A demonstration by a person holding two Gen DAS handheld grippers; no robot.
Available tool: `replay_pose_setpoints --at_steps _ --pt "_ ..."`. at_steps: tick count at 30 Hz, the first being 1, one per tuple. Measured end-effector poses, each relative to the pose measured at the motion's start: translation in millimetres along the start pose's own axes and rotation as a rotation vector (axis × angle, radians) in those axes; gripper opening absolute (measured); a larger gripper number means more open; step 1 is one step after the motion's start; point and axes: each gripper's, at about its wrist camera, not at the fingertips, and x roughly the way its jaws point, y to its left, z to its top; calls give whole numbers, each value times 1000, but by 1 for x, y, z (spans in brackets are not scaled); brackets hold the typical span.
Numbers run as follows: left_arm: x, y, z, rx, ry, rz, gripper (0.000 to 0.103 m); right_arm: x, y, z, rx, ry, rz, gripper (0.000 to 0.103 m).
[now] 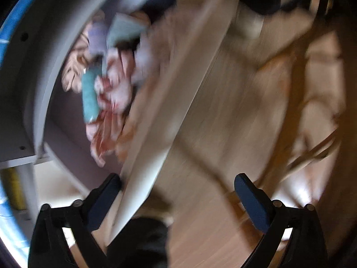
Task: Organize soft objects
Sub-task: 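Move both tools over the clothes inside the open drawer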
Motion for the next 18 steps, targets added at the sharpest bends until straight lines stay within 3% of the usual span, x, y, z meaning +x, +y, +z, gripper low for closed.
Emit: replay_pose_setpoints --at_steps 2,5,8,11,13,17,18 --pt "-21 10 8 -72 -120 -18 100 -18 -17 2 76 -78 7 73" --pt "-45 30 15 -182 -237 -34 101 -37 -39 1 180 -166 -15 73" --pt "-54 55 22 -300 -281 75 103 -49 -69 0 328 -234 -58 74" --pt "-46 71 22 -360 -229 208 103 -42 -87 -2 417 -198 -117 75" --pt "-33 78 21 -381 -158 250 103 -32 -93 -3 441 -142 -114 75" --pt "-6 72 22 -299 -15 322 103 0 -92 -3 444 -11 -79 75" --pt "-2 68 19 -286 -17 344 103 3 -91 -3 440 0 -67 75"
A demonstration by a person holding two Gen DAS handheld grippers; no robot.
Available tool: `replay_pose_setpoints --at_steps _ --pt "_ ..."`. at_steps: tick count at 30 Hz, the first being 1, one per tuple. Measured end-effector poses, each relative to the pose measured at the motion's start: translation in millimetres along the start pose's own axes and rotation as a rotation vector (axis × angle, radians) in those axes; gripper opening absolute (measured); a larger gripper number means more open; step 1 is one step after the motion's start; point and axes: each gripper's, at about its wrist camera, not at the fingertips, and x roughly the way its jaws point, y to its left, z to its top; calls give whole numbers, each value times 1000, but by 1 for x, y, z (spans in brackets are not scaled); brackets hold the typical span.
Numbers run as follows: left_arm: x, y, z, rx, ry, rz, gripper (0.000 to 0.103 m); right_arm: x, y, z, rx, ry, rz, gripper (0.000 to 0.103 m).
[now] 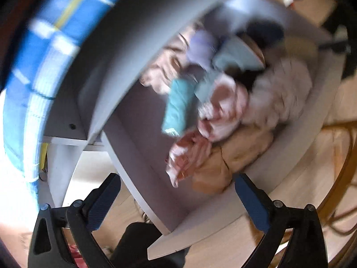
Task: Organize soft objects
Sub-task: 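Move both tools over the clothes inside the open drawer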
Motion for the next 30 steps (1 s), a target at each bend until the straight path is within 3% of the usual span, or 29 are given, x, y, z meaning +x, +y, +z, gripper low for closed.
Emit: replay_pose_setpoints --at_steps 5,8,10,14,24,27,30 --pt "4 13 -6 -76 46 -78 103 11 7 -5 -27 52 29 74" --pt "11 15 -10 -113 76 -142 101 14 2 -8 29 66 106 72" --pt "10 11 -12 -99 86 -159 101 14 3 -10 25 77 125 72" --pt "6 1 -18 -53 95 -177 100 13 23 -16 -58 84 149 62" --pt "6 -19 -25 28 151 -237 99 10 48 -27 -175 130 255 62" --pt "10 -14 -22 8 150 -250 101 4 33 -24 -113 93 299 71" --pt "23 1 -18 -49 152 -193 103 -6 4 -16 26 12 255 73"
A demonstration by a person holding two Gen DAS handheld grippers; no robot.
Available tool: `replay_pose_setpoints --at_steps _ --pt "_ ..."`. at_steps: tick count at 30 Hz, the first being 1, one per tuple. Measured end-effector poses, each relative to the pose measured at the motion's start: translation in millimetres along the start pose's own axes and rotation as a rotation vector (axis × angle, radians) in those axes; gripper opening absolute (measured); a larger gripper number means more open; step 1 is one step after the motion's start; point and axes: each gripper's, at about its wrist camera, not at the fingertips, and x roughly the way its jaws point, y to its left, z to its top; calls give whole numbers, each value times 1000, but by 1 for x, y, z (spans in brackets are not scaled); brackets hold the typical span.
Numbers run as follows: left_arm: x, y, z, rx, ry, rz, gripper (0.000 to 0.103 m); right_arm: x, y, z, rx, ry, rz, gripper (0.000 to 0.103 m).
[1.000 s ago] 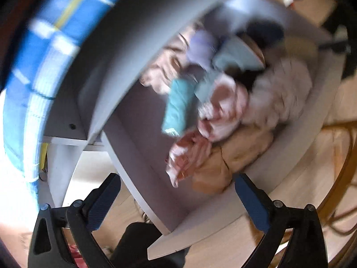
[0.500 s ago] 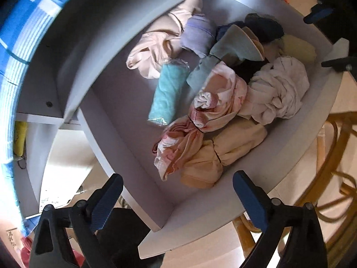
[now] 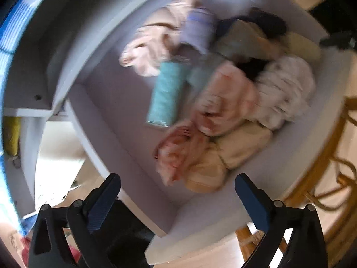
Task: Organize soft objects
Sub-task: 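Move both tools over the clothes inside the open drawer, then grasp the navy cloth with the right tool while the left tool grasps the pink cloth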
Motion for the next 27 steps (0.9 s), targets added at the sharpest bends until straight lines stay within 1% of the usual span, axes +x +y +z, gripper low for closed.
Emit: replay_pose_setpoints --at_steps 1,3,5,7,8,9,11,12,14,15,17,19,21,23,27 --pt "1 6 3 -34 -2 18 103 -5 -14 1 68 -27 -22 73" --pt "3 19 10 -104 -1 32 103 -8 -34 3 165 -38 -61 73" --pt "6 30 16 -189 0 16 103 -3 -53 -2 252 -15 -121 73" --pt "11 40 21 -258 7 -23 103 4 -67 -7 317 29 -147 73" --pt "14 45 23 -311 13 -57 103 7 -70 -15 341 50 -145 73" --pt "16 46 24 -342 15 -78 103 11 -72 -16 356 66 -140 73" --pt "20 47 24 -382 29 -121 103 19 -74 -19 385 92 -109 73" --pt "23 47 25 -382 34 -129 103 21 -75 -17 391 94 -93 73" --pt "25 43 29 -357 38 -115 103 29 -76 -15 400 89 -63 73" --pt "26 41 30 -345 39 -105 103 34 -77 -13 401 88 -57 73" --pt "27 36 32 -332 44 -109 103 42 -73 -6 391 90 -54 73" --pt "26 30 31 -318 52 -116 103 50 -68 4 347 97 -79 73" --pt "24 26 31 -302 58 -99 103 61 -60 16 277 117 -117 73" --pt "25 27 28 -301 61 -89 103 73 -54 25 226 132 -132 73" --pt "31 24 25 -296 73 -127 103 98 -38 41 124 173 -127 71"
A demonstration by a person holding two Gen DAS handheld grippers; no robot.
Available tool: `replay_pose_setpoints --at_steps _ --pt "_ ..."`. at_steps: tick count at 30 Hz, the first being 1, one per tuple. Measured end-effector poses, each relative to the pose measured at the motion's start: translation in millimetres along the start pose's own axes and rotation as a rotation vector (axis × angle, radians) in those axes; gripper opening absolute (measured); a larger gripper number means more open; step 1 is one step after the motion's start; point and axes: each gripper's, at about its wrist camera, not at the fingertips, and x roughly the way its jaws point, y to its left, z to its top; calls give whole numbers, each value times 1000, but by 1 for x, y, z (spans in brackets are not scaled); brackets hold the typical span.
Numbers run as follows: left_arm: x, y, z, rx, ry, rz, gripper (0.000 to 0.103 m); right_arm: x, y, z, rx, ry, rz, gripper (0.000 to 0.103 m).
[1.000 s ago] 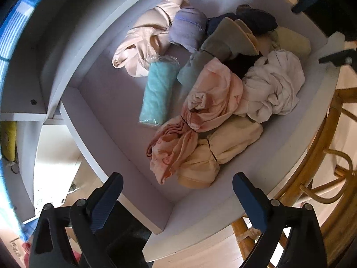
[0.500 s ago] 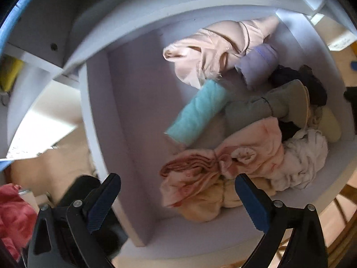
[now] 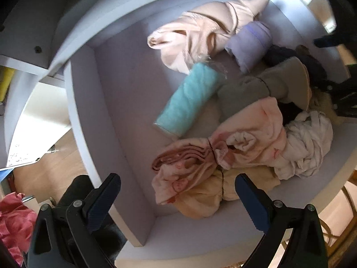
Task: Organize soft objects
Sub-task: 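Grasp the navy cloth with the right tool while the left tool grasps the pink cloth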
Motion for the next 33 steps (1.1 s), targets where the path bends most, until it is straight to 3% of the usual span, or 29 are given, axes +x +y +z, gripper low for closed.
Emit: replay_pose_setpoints --at_steps 4,7,9,12,18,24,33 --pt "9 -10 0 30 19 12 103 19 14 9 -60 22 -36 71" --pt "17 -11 6 25 13 19 103 31 15 13 -19 52 -16 59" --pt "19 -15 10 25 -12 18 103 30 10 18 43 48 54 42" --pt "20 -25 18 61 -44 34 103 31 7 18 89 57 93 37" --pt "30 -43 23 131 -43 62 101 16 -25 5 302 40 203 32" --pt "38 -72 24 229 -44 96 87 -5 -57 -25 569 11 356 31" --pt "49 -97 20 259 -44 142 83 -44 -61 -65 749 -92 457 31"
